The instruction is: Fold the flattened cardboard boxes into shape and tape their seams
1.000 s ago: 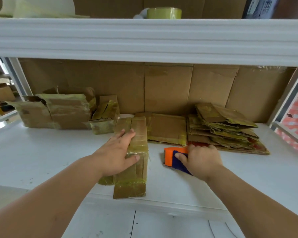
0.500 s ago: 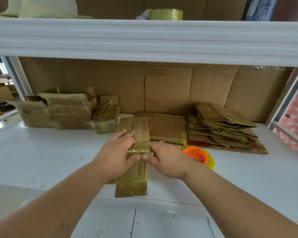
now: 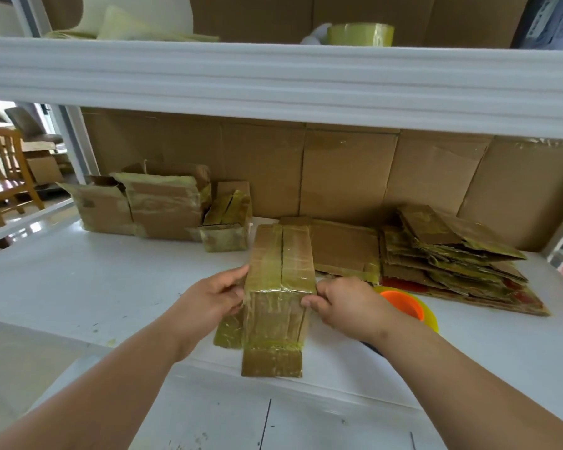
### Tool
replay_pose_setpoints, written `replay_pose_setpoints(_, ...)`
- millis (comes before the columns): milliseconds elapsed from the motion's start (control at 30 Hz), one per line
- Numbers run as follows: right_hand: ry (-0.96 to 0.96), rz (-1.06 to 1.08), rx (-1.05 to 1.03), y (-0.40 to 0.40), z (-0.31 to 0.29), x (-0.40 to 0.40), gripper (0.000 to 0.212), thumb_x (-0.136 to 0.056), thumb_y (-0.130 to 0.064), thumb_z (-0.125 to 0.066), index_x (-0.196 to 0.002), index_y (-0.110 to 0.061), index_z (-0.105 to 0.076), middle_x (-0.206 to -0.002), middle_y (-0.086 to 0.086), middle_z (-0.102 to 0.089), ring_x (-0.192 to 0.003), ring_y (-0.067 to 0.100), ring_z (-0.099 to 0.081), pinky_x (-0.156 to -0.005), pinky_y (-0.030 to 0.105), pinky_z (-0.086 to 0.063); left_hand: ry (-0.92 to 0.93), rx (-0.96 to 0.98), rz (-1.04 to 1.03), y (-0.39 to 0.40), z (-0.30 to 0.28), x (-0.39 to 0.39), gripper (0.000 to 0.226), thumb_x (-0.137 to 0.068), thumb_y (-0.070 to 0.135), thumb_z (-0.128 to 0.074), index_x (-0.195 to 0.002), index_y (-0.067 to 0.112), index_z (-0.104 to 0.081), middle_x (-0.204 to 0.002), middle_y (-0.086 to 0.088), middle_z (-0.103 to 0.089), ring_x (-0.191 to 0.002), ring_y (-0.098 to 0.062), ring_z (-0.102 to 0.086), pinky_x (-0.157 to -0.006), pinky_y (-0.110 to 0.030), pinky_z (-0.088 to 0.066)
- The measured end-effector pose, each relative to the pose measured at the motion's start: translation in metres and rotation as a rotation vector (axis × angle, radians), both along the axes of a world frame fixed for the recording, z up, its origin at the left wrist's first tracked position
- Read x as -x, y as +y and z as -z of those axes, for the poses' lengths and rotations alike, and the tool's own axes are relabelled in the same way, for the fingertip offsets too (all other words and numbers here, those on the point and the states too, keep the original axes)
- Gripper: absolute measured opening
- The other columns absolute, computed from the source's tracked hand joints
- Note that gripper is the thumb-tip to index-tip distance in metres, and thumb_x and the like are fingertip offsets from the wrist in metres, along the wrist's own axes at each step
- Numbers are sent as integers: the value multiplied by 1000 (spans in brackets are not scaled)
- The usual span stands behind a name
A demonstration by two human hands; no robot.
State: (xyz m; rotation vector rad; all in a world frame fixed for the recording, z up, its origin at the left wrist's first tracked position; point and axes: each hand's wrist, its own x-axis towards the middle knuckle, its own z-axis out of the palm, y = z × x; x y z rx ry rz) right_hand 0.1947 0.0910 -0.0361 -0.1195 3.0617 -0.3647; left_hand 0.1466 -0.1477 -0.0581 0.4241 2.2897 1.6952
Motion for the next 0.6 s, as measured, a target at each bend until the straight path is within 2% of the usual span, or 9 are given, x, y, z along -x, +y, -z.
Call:
replay_pose_setpoints(100,10,-16,-40,0,-1,2,48,-101,-54,-39,-85,-14,-59,-73,-4,-53,-67,12,-47,-64,33,-38,176,182,-26,-6,0,5,43,-98,16,-59,-137,34,-56,-100,9,-64,-91,-9,-67,-97,-31,-53)
replay_pose_setpoints(200,0,-4,27,0,4,3,49,-101,-54,-39,-87,-12,-62,-80,2,-63,-74,17,-57,-71,35,-49,184,242,3,-6,-2,6,50,-94,19,-66,-139,35,-52,-81,6,-66,-80,-13,-67,-90,-29,-54)
replay_pose_setpoints(300,5,1,65,-2,6,3,49,-102,-52,-41,-88,-11,-64,-83,4,-69,-78,19,-63,-79,39,-53,233,274,-10,-2,0,4,52,-92,20,-69,-140,31,-50,-77,9,-72,-78,-9,-69,-87,-29,-54)
replay_pose_setpoints(467,45,31,130,-5,9,2,51,-101,-51,-43,-82,-8,-61,-82,7,-69,-77,23,-64,-78,40,-54,331,336,-71,7,-1,6,50,-89,27,-71,-132,37,-49,-72,6,-69,-69,-4,-66,-67,-20,-51)
replay_pose_setpoints(533,42,34,133,-3,8,0,53,-100,-54,-43,-75,-10,-57,-77,6,-64,-73,21,-60,-72,39,-52,356,382,-72,7,-1,8,47,-88,30,-72,-131,39,-55,-70,6,-64,-69,-7,-66,-67,-24,-54)
replay_pose_setpoints(600,30,39,98,1,1,-1,56,-98,-60,-39,-67,-15,-51,-68,2,-55,-66,18,-53,-62,37,-43,375,432,-59,6,-4,10,44,-88,34,-73,-129,40,-58,-72,7,-62,-67,-8,-63,-70,-31,-55)
